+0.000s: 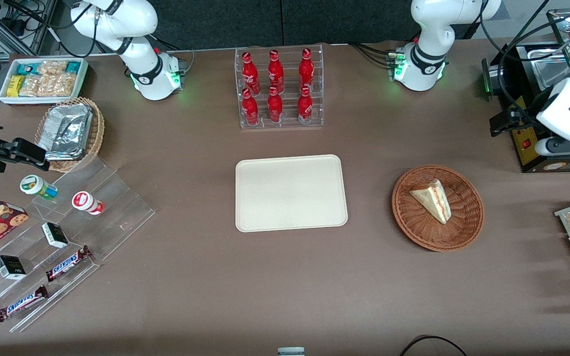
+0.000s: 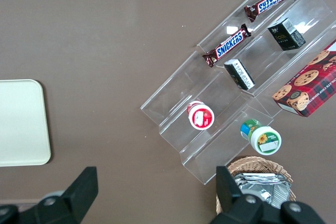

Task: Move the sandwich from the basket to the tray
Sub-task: 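Move the open left gripper over the wrapped sandwich in the wicker basket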

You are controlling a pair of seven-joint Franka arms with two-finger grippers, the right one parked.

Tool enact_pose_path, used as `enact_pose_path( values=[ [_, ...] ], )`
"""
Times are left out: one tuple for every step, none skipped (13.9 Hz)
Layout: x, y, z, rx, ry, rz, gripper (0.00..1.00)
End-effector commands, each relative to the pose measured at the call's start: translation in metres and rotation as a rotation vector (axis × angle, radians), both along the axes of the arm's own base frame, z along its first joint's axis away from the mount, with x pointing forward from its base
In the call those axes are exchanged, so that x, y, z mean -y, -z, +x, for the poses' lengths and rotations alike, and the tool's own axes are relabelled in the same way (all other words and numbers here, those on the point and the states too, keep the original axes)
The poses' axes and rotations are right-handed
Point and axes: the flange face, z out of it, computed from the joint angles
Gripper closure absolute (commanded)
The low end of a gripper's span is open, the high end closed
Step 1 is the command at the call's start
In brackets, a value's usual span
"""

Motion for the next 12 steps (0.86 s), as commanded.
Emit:
enact_pose_path(
  values=[
    [0.003, -0.006, -0.009, 0.009, 0.001, -0.025, 0.0],
    [0.005, -0.001, -0.007, 0.008, 0.001, -0.05, 0.0],
    [0.006, 0.007, -0.003, 0.008, 0.003, -0.051, 0.0],
    [0.004, 0.025, 0.0, -0.006, 0.0, -0.054, 0.0],
    [0.004, 0.045, 0.001, -0.019, -0.003, -0.053, 0.0],
    [0.004, 0.063, 0.003, -0.013, -0.014, -0.051, 0.0],
    [0.003, 0.084, 0.002, -0.023, -0.015, -0.044, 0.0],
    [0.003, 0.101, 0.003, -0.017, -0.014, -0.042, 0.0],
    [0.002, 0.114, 0.004, -0.003, -0.015, -0.041, 0.0],
    [0.001, 0.129, 0.005, 0.016, -0.023, -0.039, 0.0],
    [0.0, 0.147, 0.005, 0.028, -0.063, -0.034, 0.0],
    [0.0, 0.165, 0.006, 0.033, -0.12, -0.025, 0.0]
  ],
)
